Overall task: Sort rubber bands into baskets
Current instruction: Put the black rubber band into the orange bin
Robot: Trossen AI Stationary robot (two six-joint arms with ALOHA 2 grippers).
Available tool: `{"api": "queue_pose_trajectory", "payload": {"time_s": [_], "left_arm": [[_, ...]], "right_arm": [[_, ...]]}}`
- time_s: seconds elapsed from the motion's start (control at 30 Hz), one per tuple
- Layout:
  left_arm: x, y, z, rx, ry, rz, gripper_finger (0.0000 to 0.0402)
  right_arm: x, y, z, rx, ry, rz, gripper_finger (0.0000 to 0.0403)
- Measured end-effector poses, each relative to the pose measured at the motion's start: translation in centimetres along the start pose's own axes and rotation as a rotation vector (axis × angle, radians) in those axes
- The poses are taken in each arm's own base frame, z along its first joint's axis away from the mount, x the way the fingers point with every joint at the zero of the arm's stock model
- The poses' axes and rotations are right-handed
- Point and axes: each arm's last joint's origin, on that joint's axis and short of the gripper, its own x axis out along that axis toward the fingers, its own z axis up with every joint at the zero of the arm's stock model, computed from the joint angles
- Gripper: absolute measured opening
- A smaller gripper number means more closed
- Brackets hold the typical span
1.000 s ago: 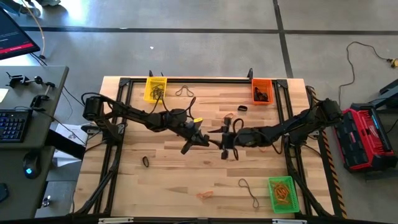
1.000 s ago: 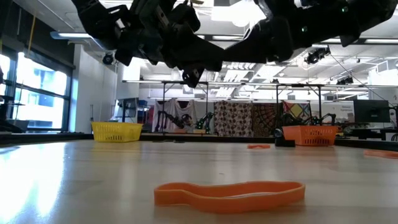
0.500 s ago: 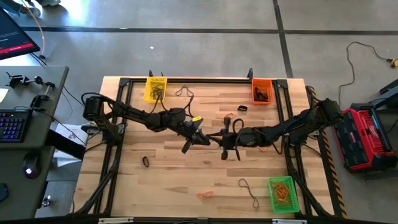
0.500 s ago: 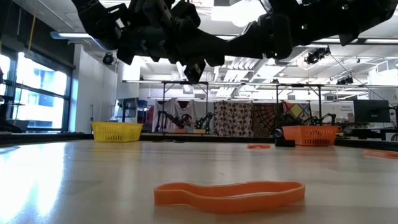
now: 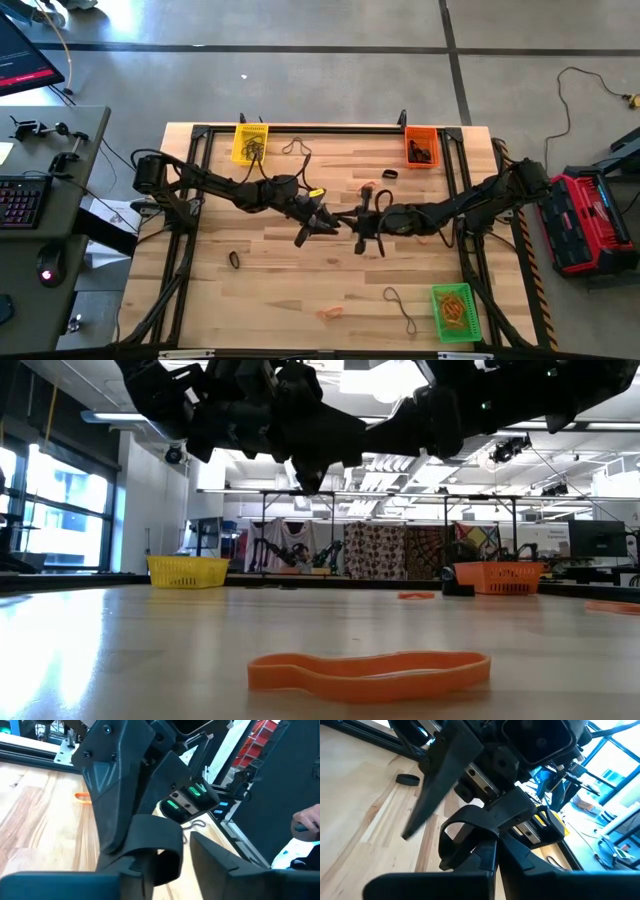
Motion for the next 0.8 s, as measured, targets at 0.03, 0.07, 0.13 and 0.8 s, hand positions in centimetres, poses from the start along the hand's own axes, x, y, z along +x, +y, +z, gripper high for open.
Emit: {"api": "queue_pose_trajectory", "payload": {"time_s": [0.03, 0.07, 0.13, 0.8], "left_arm": [[0.0, 0.0, 0.0, 0.0, 0.0, 0.001, 0.0116], [0.0, 0.1, 0.0, -0.001, 0.001, 0.001, 0.0126], [-0.1, 0.2, -0.1, -0.007, 0.014, -0.004, 0.0145], [-0.6, 1.2, -0.2, 0.011, 0.051, 0.031, 0.0198]], "right_arm": [[0.0, 0.0, 0.0, 0.0, 0.002, -0.003, 0.0001], [0.0, 0.0, 0.0, -0.002, 0.006, -0.005, 0.0001], [0.0, 0.0, -0.1, -0.003, 0.012, -0.011, 0.0001], [-0.9, 1.5, -0.3, -0.053, 0.121, -0.104, 0.0]]}}
